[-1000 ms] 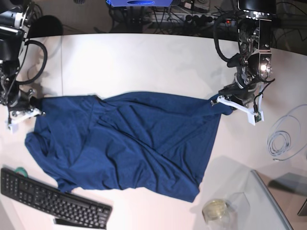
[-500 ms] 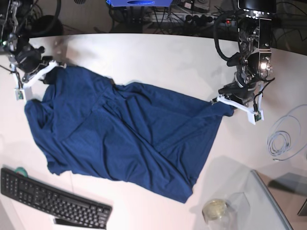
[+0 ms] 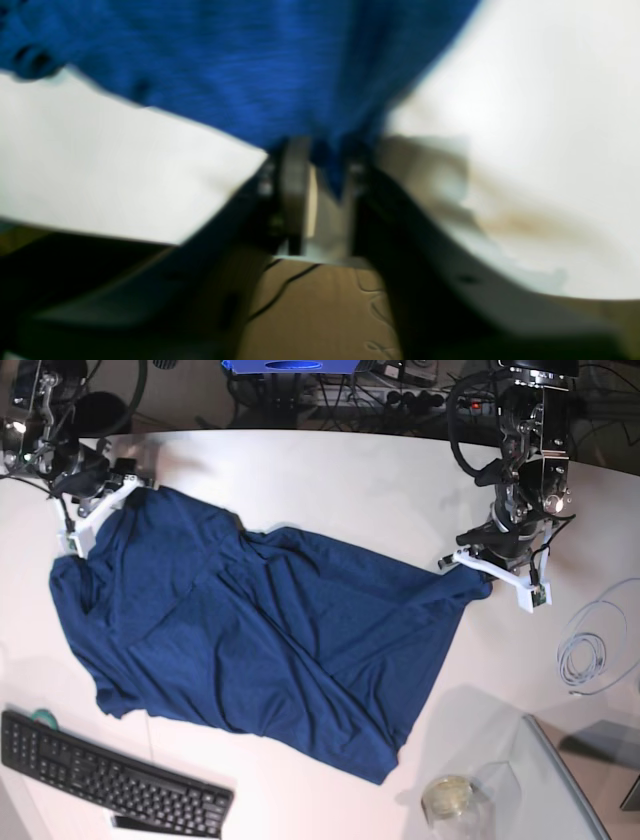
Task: Layout the t-shirt on the table in an organized manner, then fold the t-shirt properly
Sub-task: 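Pull the shirt edge held by the right gripper outward, away from the left gripper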
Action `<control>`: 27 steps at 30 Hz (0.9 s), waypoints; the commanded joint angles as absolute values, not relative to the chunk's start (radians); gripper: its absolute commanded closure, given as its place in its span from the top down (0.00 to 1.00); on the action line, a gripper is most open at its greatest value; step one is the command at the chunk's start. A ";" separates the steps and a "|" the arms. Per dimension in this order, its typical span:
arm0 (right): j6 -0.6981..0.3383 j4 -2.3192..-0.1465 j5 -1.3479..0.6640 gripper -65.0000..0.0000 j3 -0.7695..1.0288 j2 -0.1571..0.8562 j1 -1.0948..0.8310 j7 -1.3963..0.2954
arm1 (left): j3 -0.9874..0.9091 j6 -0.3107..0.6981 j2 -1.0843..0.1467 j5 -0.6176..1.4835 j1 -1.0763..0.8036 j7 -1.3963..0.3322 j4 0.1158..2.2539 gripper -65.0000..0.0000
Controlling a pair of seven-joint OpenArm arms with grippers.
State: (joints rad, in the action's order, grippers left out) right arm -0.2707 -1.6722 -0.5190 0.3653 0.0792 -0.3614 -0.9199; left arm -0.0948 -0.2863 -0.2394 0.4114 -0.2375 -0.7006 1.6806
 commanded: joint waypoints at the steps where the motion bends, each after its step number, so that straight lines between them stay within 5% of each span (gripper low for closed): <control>1: -0.272 -1.718 -0.521 0.32 0.394 0.096 -0.361 -0.885 | -0.101 -0.288 -0.251 0.404 -0.229 -0.682 1.699 0.00; 6: -0.272 -1.713 -0.516 0.48 0.472 0.120 -0.312 -0.788 | -0.101 -0.288 -0.252 0.404 -0.240 -0.682 1.701 0.00; 19: -0.275 -1.156 -0.443 0.48 0.492 0.260 0.031 -0.707 | -0.101 -0.288 -0.251 0.404 -0.243 -0.682 1.701 0.00; 21: -0.275 -1.119 -0.443 0.41 0.490 0.260 0.042 -0.668 | -0.101 -0.288 -0.251 0.404 -0.252 -0.682 1.701 0.00; 25: -0.277 -1.129 -0.446 0.00 0.489 0.277 0.058 -0.657 | -0.101 -0.288 -0.251 0.404 -0.254 -0.682 1.701 0.00; 27: -0.277 -1.167 -0.446 0.03 0.489 0.280 0.070 -0.684 | -0.101 -0.288 -0.251 0.404 -0.254 -0.682 1.701 0.00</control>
State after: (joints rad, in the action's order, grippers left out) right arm -0.2695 -1.1435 -0.4335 0.4862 0.2573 0.0410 -0.7086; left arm -0.0967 -0.2882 -0.2413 0.4107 -0.2611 -0.6998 1.6806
